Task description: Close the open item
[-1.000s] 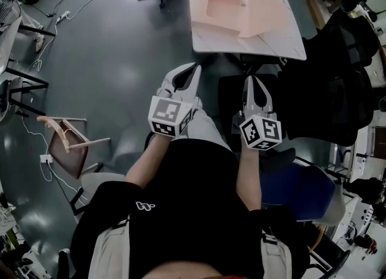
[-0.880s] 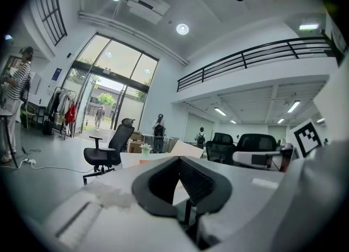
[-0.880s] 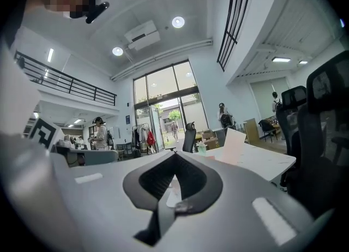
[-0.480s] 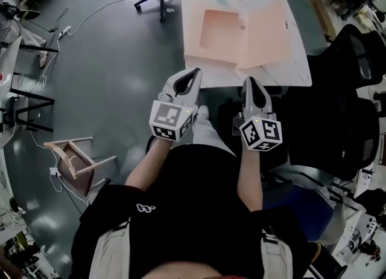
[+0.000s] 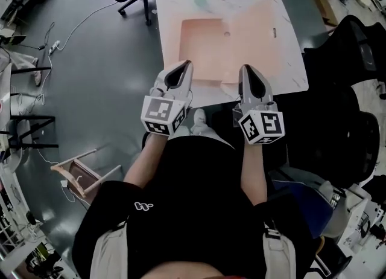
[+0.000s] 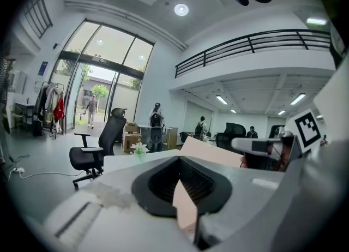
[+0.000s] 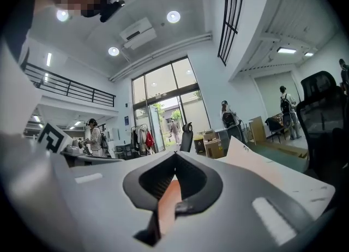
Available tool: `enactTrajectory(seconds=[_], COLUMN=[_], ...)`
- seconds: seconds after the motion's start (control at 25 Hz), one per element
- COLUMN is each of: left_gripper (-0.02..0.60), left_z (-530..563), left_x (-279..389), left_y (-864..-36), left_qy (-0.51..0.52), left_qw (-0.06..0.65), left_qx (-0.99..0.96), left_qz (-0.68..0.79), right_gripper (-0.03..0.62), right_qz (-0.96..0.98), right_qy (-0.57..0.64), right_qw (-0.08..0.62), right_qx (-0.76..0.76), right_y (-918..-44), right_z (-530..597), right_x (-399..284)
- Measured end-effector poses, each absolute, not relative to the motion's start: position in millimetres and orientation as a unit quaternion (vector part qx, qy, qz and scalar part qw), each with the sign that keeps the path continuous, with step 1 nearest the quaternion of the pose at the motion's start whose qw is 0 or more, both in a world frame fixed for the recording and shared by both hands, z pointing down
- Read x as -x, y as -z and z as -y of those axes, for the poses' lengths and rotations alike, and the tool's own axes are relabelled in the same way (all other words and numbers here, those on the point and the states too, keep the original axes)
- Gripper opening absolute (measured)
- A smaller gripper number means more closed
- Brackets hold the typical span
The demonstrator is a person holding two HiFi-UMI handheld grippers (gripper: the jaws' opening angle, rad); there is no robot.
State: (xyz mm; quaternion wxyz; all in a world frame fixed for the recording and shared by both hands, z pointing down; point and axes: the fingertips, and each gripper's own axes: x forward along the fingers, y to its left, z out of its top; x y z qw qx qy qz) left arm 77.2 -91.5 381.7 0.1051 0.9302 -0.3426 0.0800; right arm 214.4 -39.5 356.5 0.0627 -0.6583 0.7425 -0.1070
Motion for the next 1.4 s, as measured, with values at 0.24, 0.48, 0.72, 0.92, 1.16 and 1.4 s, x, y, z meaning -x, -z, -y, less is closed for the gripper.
enactTrajectory(seconds=[0.24, 0.48, 0.72, 0.92, 1.16, 1.4], left_gripper=[0.0, 0.0, 0.0, 0.0, 0.0, 0.0], left_z=[108, 109, 103, 96, 100, 108], left_x=[-108, -138, -157, -170, -168, -158], left_y=[-396, -408, -417, -417, -416, -412], left_qy=[-0.093, -0.106, -0.112, -0.115, -0.116, -0.116], left_qw=[0.121, 0.135, 0.148, 0.144, 0.137, 0.133], left_qx=[-0.938, -0.95, -0.956, -0.96, -0.96, -0.956], left_qz=[0.31, 0.262, 0.227, 0.213, 0.216, 0.232], right_gripper=[0.002, 0.044, 0.071, 0.092, 0.095, 0.086], right_qz=[-0.724, -0.679, -0.637, -0.599, -0.593, -0.604], right_qy=[0.117, 0.137, 0.14, 0.149, 0.159, 0.157], right_qw=[0.063, 0.052, 0.043, 0.026, 0.022, 0.019], right_qx=[0.676, 0.72, 0.757, 0.786, 0.789, 0.781], right_y=[-374, -389, -400, -415, -429, -432], right_z=[39, 18, -3, -19, -12, 5], right_x=[-234, -260, -289, -321, -342, -347])
